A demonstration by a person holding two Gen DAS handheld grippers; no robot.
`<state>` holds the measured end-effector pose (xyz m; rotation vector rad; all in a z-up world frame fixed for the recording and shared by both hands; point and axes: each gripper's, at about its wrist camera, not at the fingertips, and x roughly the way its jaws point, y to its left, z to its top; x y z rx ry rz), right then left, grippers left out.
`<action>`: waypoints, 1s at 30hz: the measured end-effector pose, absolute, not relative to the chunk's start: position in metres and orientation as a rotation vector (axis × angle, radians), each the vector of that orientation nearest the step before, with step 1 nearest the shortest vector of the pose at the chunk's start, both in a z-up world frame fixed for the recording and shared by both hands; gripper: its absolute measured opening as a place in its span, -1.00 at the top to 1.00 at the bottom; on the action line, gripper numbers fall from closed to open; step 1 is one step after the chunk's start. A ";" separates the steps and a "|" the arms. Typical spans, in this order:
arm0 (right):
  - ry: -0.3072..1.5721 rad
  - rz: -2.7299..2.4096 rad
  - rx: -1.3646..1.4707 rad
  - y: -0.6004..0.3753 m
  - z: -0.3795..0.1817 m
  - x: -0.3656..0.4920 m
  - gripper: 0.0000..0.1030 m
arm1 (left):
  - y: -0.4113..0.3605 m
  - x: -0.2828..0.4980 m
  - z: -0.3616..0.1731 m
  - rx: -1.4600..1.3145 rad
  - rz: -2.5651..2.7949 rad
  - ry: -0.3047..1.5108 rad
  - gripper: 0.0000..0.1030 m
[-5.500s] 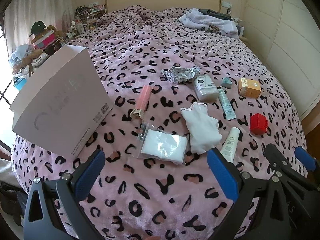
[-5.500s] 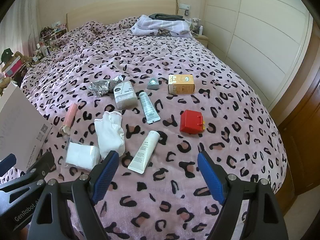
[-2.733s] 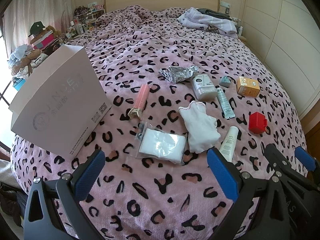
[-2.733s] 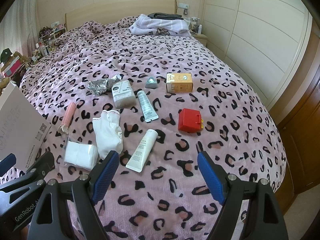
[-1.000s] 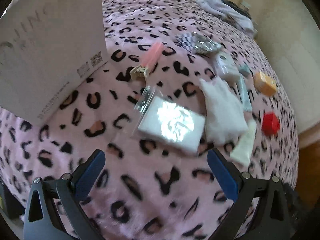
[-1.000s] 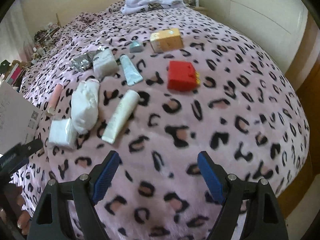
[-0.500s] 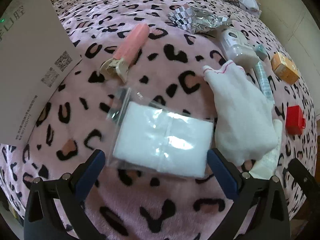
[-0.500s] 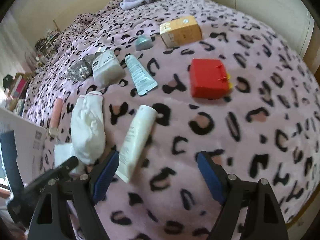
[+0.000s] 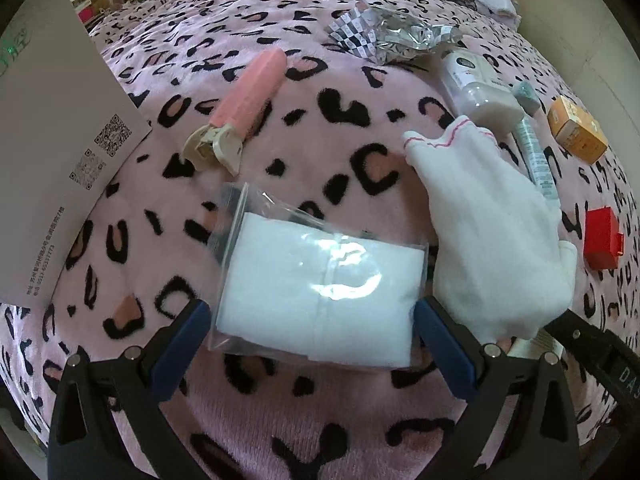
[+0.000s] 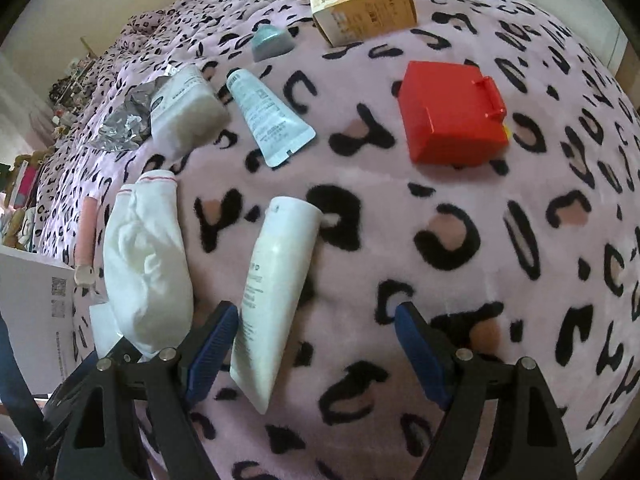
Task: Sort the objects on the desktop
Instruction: 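Grasp the bagged cotton pads with the left tool while the right tool grasps the white lotion tube, then carry the cotton pads and lotion tube with both tools toward the white cardboard box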
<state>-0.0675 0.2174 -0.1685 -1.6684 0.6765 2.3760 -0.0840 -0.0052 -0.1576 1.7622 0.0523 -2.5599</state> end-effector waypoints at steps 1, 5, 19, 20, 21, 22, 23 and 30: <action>0.679 2.375 -1.669 0.216 -0.169 -0.068 -0.61 | -0.006 -0.083 -0.157 1.761 -2.562 0.051 -1.00; 0.662 2.379 -1.658 0.209 -0.170 -0.071 -0.61 | -0.006 -0.080 -0.158 1.757 -2.574 0.053 -1.00; 0.697 2.474 -1.561 0.199 -0.170 -0.071 0.35 | -0.003 -0.081 -0.163 1.736 -2.570 0.071 -0.86; 0.692 2.477 -1.555 0.199 -0.169 -0.070 0.35 | -0.004 -0.081 -0.162 1.732 -2.571 0.081 -0.77; 0.688 2.480 -1.549 0.199 -0.169 -0.069 0.36 | -0.005 -0.080 -0.161 1.728 -2.573 0.091 -0.59; 0.691 2.484 -1.542 0.199 -0.168 -0.069 0.36 | -0.005 -0.080 -0.160 1.724 -2.574 0.094 -0.50; 0.698 2.486 -1.538 0.200 -0.168 -0.068 0.37 | -0.005 -0.080 -0.159 1.721 -2.575 0.094 -0.43; 0.673 2.510 -1.526 0.203 -0.159 -0.058 0.52 | -0.004 -0.079 -0.153 1.691 -2.580 0.073 -0.21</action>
